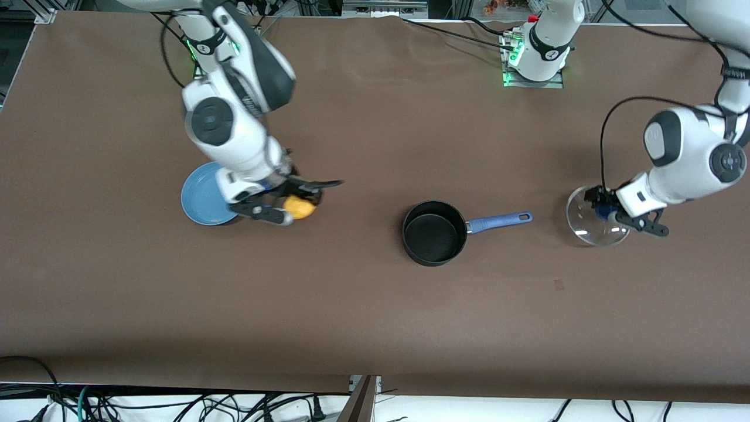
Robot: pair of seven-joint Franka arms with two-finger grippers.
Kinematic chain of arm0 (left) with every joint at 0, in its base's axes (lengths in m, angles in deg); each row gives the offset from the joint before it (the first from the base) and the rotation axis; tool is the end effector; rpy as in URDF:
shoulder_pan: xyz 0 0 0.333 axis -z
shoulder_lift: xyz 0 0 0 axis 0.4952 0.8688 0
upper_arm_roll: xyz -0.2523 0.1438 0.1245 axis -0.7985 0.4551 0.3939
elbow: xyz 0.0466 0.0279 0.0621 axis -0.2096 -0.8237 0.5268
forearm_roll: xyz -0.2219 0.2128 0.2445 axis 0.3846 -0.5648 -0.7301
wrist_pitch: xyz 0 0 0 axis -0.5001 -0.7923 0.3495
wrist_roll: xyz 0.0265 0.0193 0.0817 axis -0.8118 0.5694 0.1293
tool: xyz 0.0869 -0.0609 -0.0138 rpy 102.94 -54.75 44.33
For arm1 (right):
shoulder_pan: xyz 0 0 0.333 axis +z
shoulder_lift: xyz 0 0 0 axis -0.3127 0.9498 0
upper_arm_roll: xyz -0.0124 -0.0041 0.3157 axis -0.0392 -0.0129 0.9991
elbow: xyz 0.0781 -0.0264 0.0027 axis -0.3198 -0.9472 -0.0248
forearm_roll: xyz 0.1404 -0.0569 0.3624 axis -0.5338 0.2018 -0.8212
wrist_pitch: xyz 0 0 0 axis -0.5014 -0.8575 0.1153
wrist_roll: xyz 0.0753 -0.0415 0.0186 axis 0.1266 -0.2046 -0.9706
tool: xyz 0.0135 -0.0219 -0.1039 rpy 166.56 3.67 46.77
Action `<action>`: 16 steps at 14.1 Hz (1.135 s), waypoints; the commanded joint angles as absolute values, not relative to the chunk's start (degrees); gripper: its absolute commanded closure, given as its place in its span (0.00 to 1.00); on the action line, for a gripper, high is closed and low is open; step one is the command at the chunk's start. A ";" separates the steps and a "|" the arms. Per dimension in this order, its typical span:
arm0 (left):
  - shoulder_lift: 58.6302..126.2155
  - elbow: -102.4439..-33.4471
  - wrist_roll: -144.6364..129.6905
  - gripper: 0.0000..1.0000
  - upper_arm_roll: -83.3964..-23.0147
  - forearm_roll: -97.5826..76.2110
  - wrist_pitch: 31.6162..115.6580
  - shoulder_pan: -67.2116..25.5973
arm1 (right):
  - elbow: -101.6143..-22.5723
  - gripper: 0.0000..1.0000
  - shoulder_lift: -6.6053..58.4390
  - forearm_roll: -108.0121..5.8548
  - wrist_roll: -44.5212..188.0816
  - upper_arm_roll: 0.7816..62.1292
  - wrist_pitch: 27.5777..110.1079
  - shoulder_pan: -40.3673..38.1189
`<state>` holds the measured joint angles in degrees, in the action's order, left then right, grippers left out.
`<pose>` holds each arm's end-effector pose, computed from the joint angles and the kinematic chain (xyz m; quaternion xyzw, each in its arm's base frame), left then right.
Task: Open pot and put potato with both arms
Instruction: 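Set the lid down with the left gripper while the right gripper carries the potato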
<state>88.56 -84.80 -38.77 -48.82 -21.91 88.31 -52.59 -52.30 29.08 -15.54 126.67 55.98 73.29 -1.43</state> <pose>0.5797 0.0961 0.2546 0.9877 -0.1447 -0.0402 0.0445 0.5786 0.3791 0.4006 -0.9845 0.1466 0.0216 0.0939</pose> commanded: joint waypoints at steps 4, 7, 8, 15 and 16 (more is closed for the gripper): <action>97.91 -74.50 -39.06 0.95 -49.38 -23.02 86.46 -52.09 | -37.53 0.72 44.44 -15.81 142.10 55.80 89.86 9.10; 98.97 -73.61 -39.06 0.01 -49.38 -23.02 86.46 -51.48 | -34.88 0.72 49.46 -15.81 145.19 55.80 99.18 12.35; 98.62 -73.61 -39.76 0.00 -49.47 -23.02 86.38 -52.09 | -34.88 0.72 50.95 -15.81 145.63 55.71 101.82 13.84; 85.91 -73.79 -36.70 0.00 -50.00 -22.05 74.72 -52.09 | -34.61 0.71 58.08 -15.73 146.86 55.63 115.11 16.85; 82.22 -73.88 -35.12 0.00 -50.00 -21.35 71.55 -52.01 | -34.61 0.71 58.44 -15.73 146.51 55.54 115.20 16.85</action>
